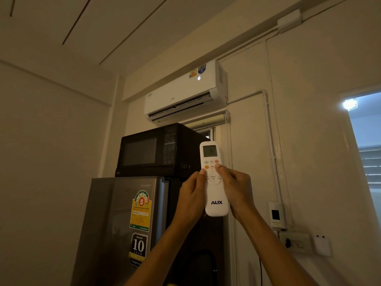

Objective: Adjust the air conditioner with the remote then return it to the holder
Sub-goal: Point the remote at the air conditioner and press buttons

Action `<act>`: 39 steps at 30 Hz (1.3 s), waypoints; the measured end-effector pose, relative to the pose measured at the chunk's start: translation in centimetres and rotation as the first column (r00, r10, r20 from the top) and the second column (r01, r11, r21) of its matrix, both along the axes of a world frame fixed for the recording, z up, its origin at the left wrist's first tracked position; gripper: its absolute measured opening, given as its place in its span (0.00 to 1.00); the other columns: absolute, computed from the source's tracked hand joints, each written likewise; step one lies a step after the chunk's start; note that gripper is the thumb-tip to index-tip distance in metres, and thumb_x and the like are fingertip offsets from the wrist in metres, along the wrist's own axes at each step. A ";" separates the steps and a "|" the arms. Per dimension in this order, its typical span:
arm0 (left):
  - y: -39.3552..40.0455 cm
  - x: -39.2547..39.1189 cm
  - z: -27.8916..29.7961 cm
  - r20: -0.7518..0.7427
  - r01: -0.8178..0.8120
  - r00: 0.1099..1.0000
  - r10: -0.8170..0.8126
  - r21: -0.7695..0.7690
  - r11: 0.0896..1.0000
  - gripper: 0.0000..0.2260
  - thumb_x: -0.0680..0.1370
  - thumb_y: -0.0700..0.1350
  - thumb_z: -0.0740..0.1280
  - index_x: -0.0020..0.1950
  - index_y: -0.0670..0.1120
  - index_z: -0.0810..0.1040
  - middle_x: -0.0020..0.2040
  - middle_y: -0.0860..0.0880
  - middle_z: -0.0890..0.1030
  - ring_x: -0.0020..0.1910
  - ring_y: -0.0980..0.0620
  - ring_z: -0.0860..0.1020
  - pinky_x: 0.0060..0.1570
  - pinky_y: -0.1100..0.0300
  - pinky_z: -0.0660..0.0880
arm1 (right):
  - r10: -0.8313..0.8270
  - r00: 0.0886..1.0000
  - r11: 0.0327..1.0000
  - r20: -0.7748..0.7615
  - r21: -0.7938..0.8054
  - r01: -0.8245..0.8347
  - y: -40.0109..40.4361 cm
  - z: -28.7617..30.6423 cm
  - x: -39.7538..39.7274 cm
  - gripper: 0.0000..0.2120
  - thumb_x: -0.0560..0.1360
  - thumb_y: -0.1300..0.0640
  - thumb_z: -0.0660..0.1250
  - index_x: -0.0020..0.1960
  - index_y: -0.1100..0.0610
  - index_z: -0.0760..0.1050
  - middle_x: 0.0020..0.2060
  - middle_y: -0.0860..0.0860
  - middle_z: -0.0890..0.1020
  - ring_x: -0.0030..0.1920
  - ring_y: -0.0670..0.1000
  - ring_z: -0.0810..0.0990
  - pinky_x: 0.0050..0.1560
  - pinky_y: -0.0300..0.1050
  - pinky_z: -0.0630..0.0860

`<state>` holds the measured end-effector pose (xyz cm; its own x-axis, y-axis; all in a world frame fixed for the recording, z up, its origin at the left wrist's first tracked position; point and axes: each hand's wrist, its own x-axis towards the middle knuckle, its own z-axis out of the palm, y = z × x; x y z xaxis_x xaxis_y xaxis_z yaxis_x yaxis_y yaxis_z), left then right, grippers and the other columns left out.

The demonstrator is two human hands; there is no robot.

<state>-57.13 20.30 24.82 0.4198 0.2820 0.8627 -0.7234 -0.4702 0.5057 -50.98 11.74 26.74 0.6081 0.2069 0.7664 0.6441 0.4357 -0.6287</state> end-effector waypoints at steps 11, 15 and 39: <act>-0.1 -0.1 -0.1 0.006 -0.011 1.000 0.011 0.019 1.000 0.09 0.79 0.47 0.54 0.44 0.54 0.72 0.41 0.51 0.80 0.36 0.57 0.82 0.33 0.66 0.79 | 0.011 1.000 1.000 0.023 0.018 -0.011 -0.2 -0.1 -0.2 0.04 0.73 0.52 0.64 0.41 0.50 0.75 0.41 0.52 0.81 0.32 0.46 0.81 0.24 0.30 0.75; -0.1 -0.1 -0.2 0.002 -0.014 1.000 0.014 0.020 1.000 0.09 0.79 0.47 0.54 0.44 0.54 0.72 0.41 0.51 0.80 0.35 0.58 0.82 0.34 0.66 0.79 | 0.012 1.000 1.000 0.020 0.012 -0.012 -0.2 -0.3 -0.2 0.03 0.73 0.52 0.64 0.41 0.49 0.75 0.42 0.51 0.81 0.33 0.46 0.81 0.25 0.31 0.76; 0.2 0.0 -0.2 -0.013 -0.015 1.000 0.015 0.008 1.000 0.08 0.79 0.47 0.54 0.45 0.54 0.72 0.42 0.50 0.81 0.38 0.54 0.82 0.38 0.61 0.80 | 0.021 1.000 1.000 -0.009 0.001 -0.021 0.1 -0.3 0.2 0.06 0.73 0.52 0.64 0.46 0.54 0.76 0.43 0.52 0.82 0.33 0.47 0.81 0.24 0.30 0.75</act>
<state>-57.13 20.46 24.63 0.4263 0.2818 0.8596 -0.7096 -0.4852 0.5109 -50.82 11.84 26.42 0.6105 0.2184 0.7613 0.6294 0.4497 -0.6338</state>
